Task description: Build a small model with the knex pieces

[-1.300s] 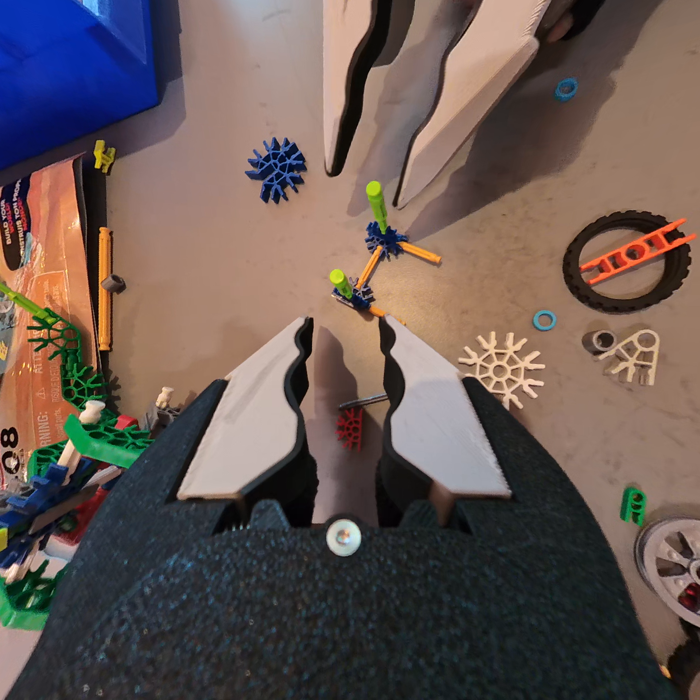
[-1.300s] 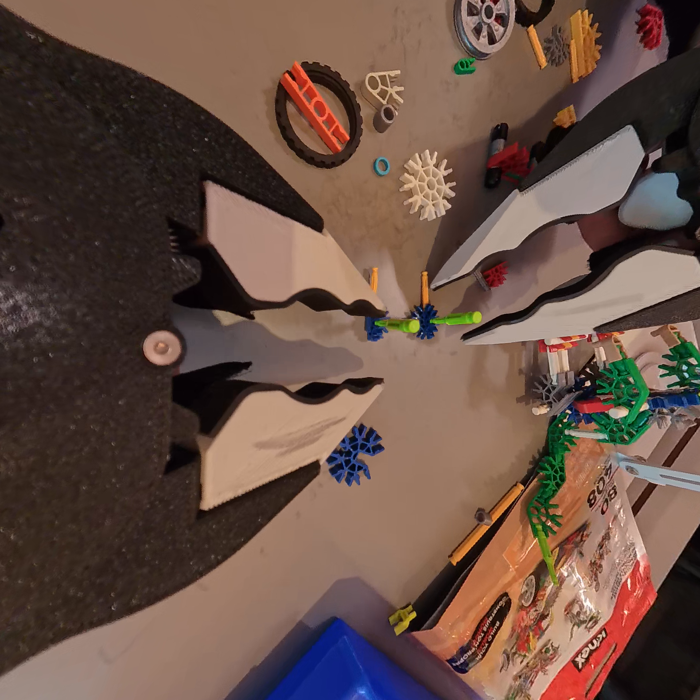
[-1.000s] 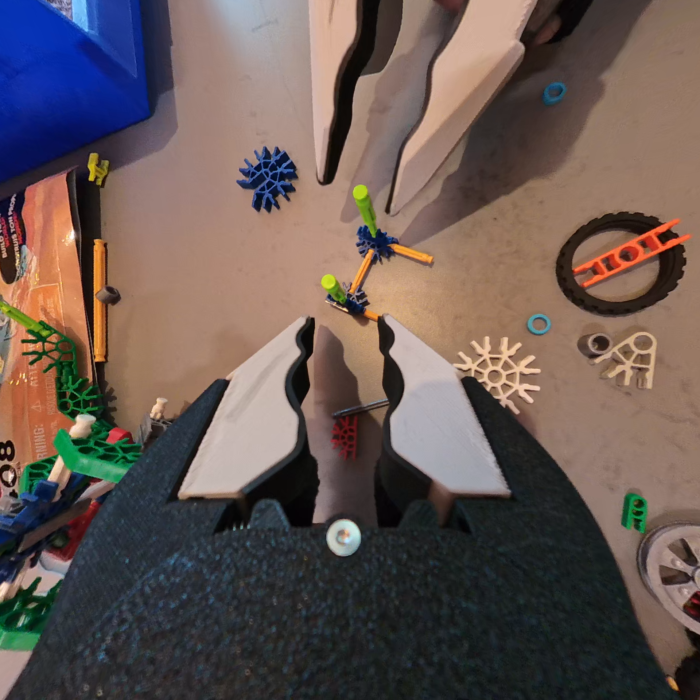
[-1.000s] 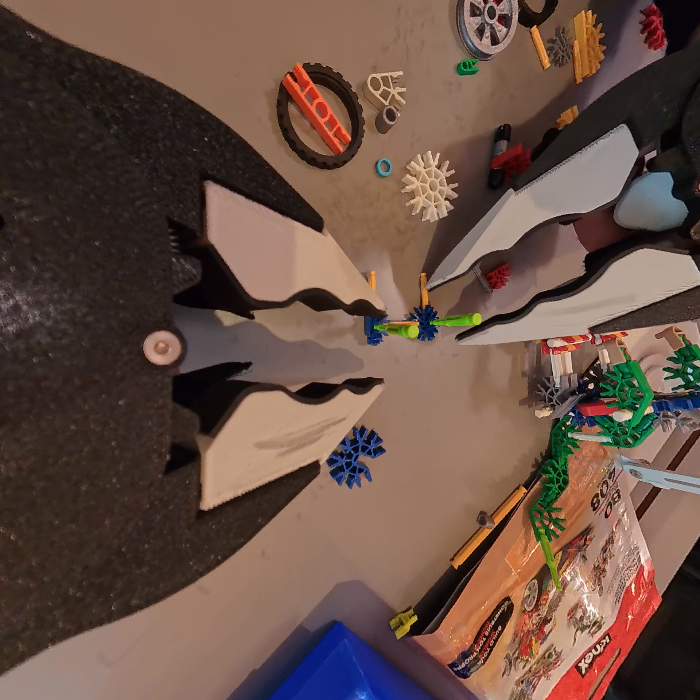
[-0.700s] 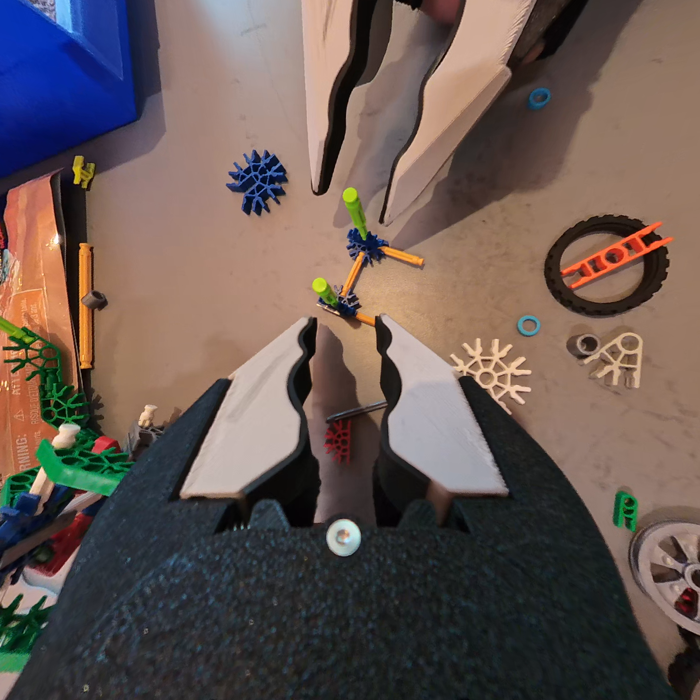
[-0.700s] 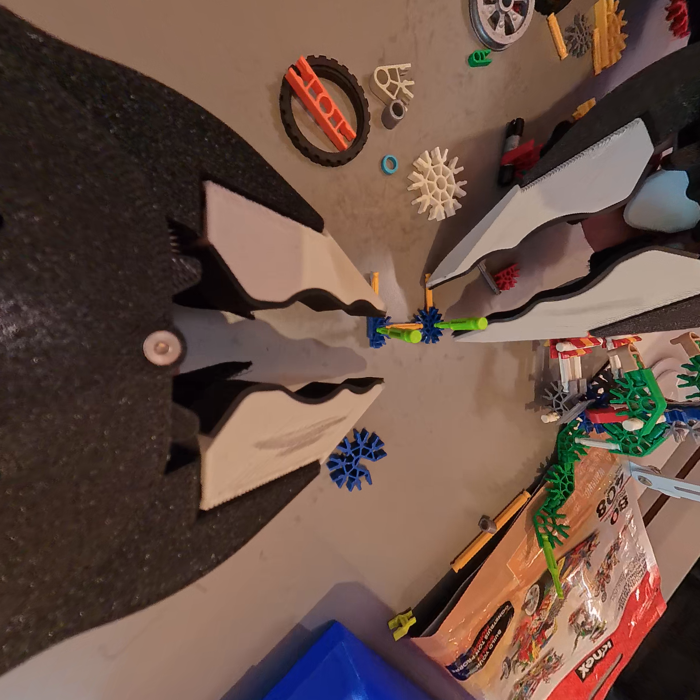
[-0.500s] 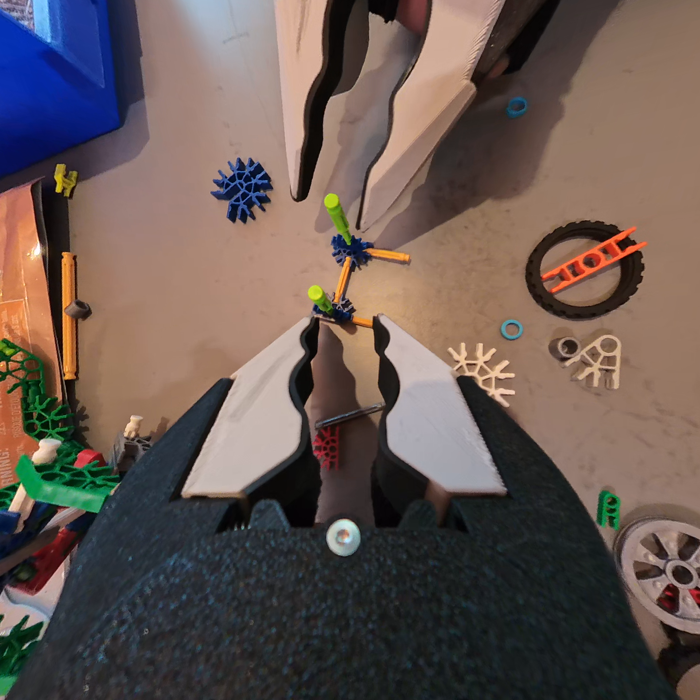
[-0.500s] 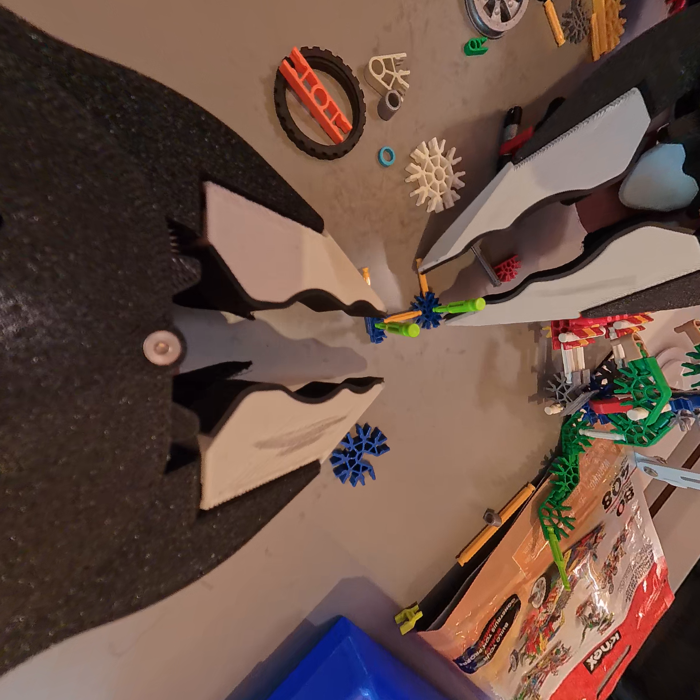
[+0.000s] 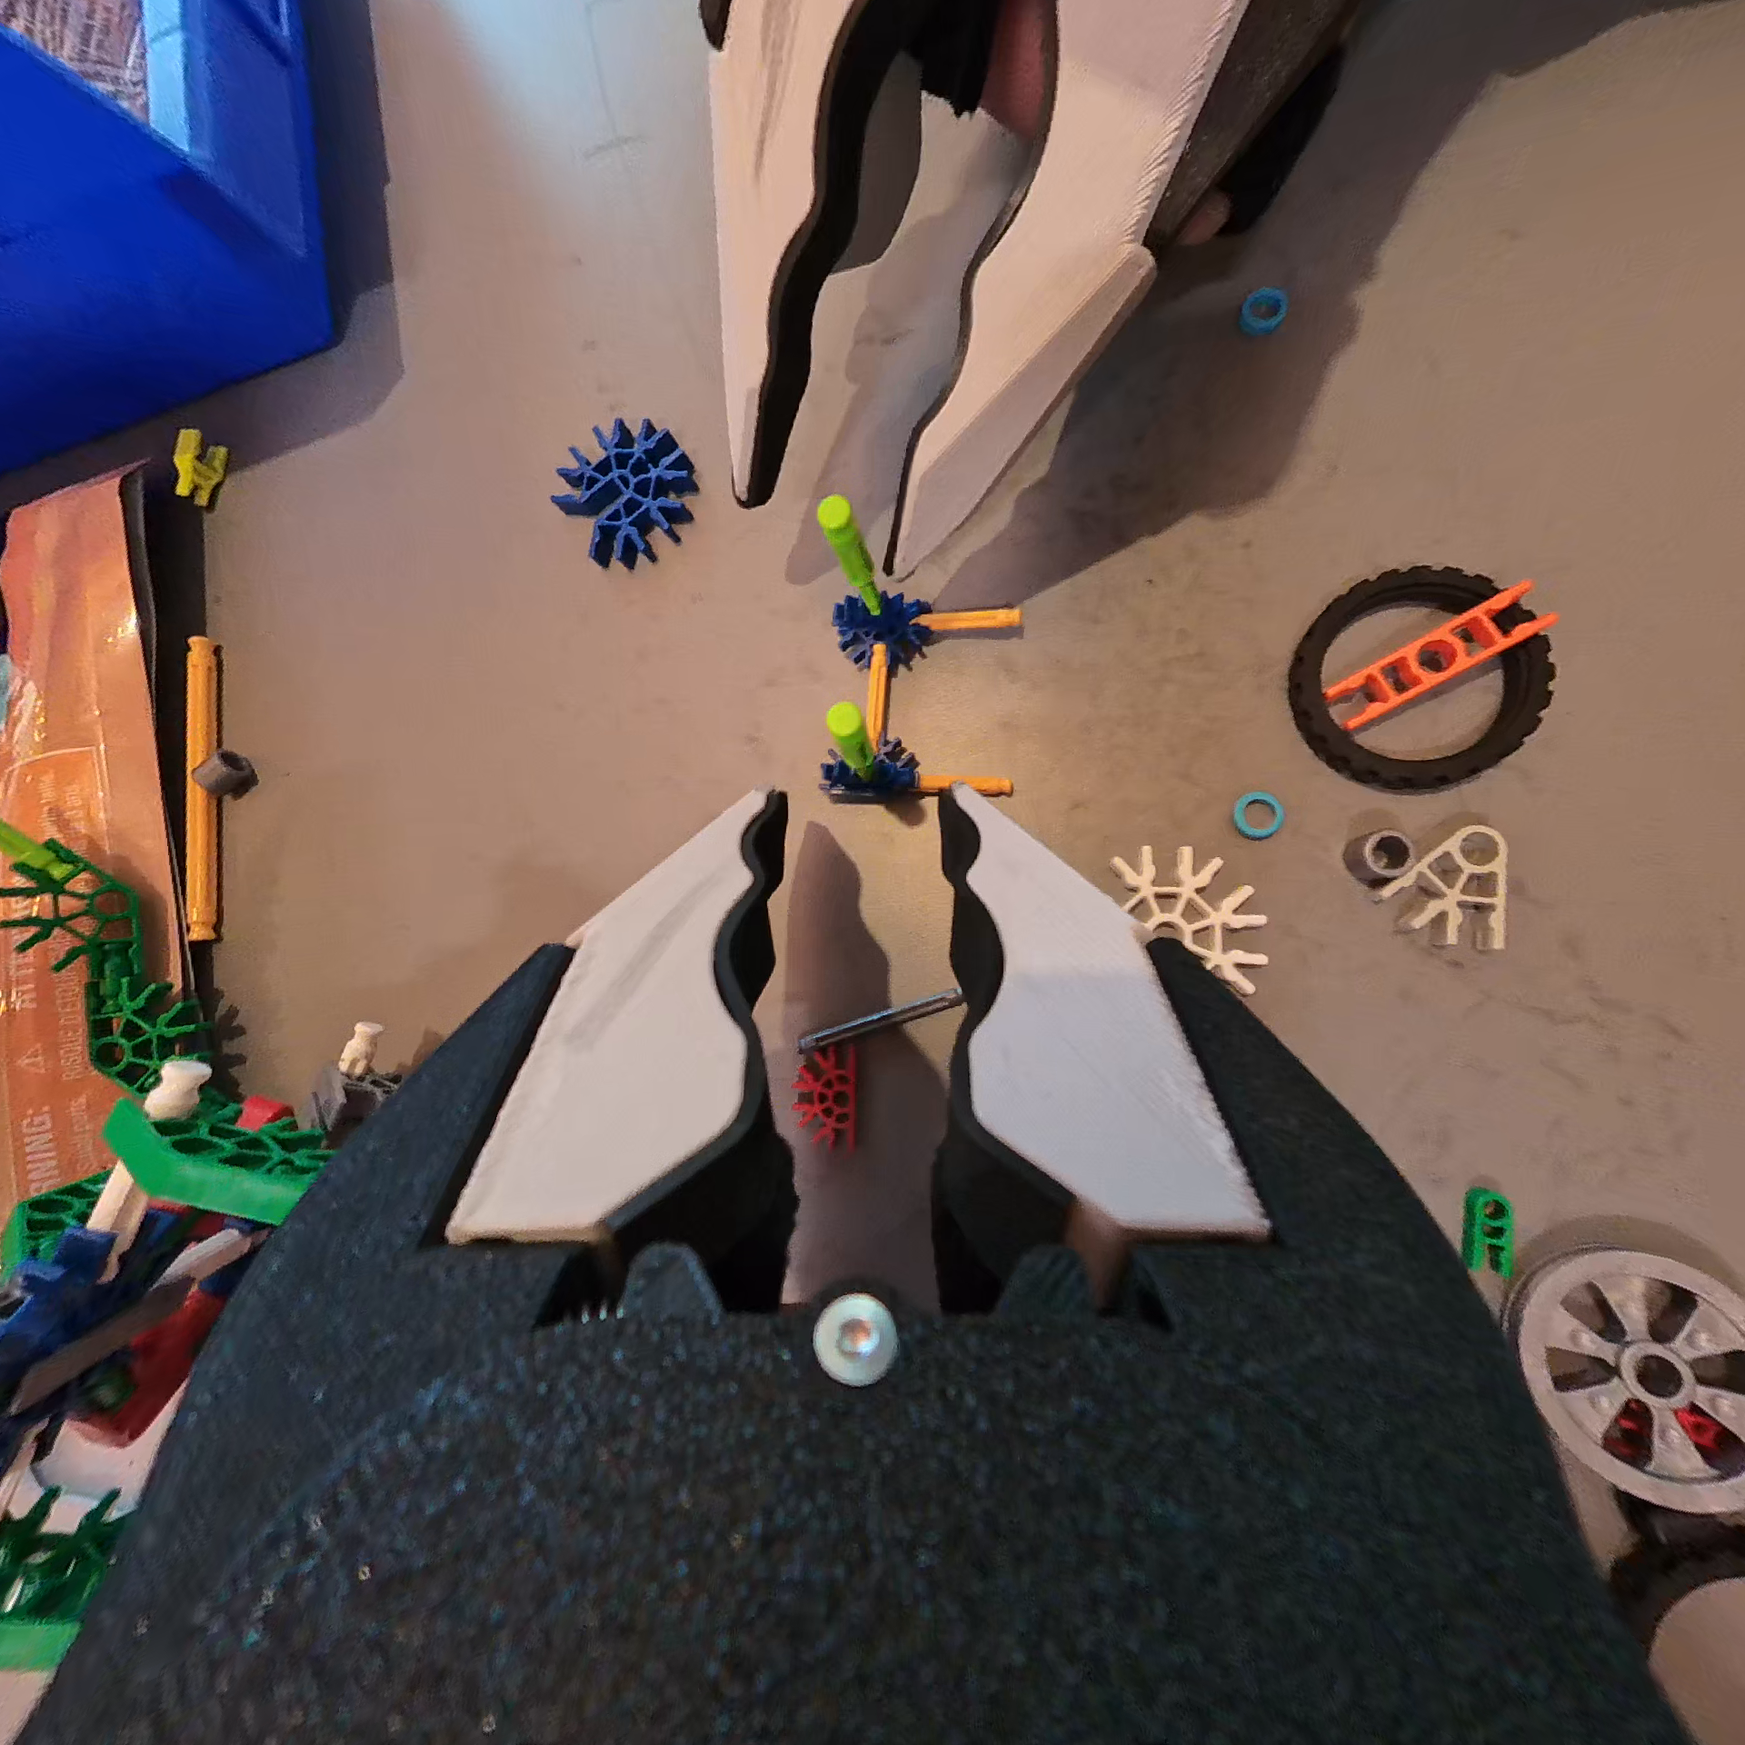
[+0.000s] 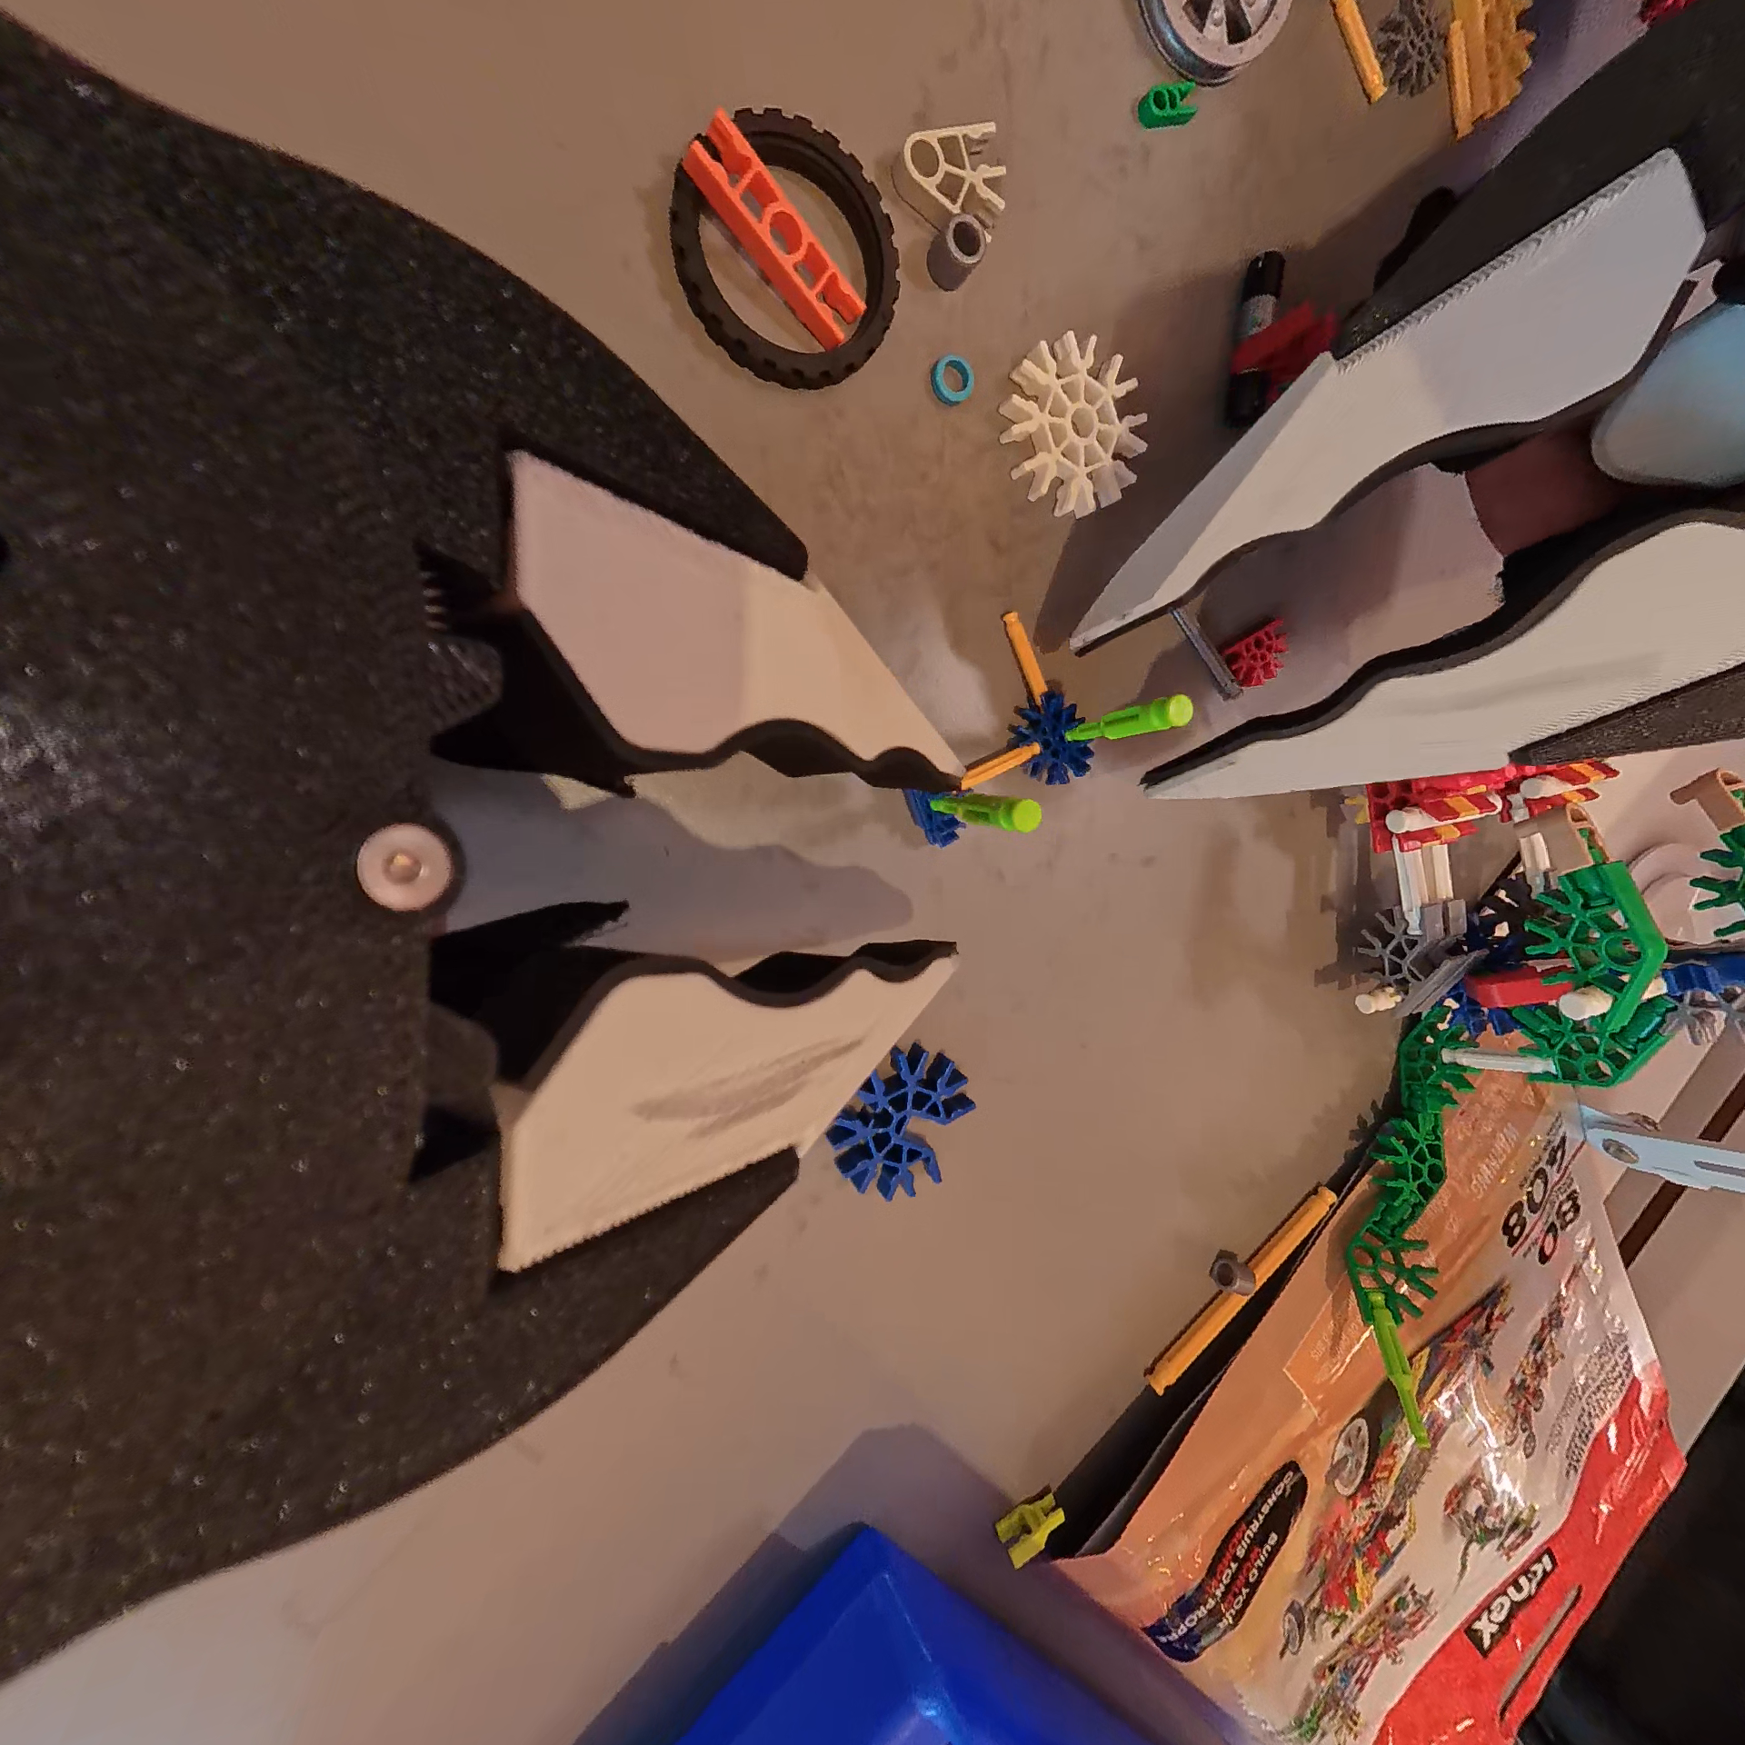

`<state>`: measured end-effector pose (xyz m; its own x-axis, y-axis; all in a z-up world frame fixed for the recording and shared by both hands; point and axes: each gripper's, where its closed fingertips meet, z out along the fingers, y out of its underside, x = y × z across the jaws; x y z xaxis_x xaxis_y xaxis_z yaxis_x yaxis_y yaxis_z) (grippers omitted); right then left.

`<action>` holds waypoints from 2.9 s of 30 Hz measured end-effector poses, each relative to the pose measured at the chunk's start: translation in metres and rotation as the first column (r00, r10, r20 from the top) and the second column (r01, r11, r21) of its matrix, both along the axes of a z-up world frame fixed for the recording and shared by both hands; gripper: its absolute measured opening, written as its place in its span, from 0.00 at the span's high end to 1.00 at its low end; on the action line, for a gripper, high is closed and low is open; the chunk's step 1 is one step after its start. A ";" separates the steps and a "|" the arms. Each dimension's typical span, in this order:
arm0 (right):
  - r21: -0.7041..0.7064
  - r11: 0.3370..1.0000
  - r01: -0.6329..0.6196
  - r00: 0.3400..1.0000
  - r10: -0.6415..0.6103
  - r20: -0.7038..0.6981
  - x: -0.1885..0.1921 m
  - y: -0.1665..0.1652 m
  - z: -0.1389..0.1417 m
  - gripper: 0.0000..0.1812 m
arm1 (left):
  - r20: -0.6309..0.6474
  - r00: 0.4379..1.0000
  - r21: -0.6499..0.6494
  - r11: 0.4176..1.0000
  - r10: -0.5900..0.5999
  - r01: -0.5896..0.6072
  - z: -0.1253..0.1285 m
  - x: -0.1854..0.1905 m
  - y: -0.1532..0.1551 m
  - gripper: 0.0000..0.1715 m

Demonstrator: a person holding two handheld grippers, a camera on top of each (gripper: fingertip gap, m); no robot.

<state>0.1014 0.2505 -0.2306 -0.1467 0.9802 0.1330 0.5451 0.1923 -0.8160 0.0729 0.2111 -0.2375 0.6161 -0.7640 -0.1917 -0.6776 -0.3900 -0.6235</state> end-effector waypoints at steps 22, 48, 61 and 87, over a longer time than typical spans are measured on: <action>-0.110 0.993 0.047 0.995 -0.056 -0.087 0.001 0.011 0.016 0.77 | 0.020 0.999 0.095 0.995 0.039 -0.041 0.043 -0.012 0.001 0.80; -0.089 0.995 0.045 0.996 -0.052 -0.073 0.005 0.009 0.013 0.76 | -0.220 0.934 0.039 0.960 0.280 -0.278 0.072 -0.099 -0.100 0.85; -0.083 0.996 0.039 0.995 -0.046 -0.087 0.006 0.008 0.015 0.76 | -0.208 0.900 -0.057 0.914 0.383 -0.402 0.023 -0.135 -0.132 0.91; -0.076 0.997 0.026 0.996 -0.032 -0.083 0.006 0.006 0.014 0.75 | -0.254 0.885 -0.088 0.902 0.391 -0.423 0.000 -0.125 -0.125 0.90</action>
<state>0.1075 0.2566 -0.2162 -0.1094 0.9916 0.0695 0.4780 0.1138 -0.8709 -0.0518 0.0859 -0.2372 0.8313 -0.4838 -0.2734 -0.5557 -0.7319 -0.3943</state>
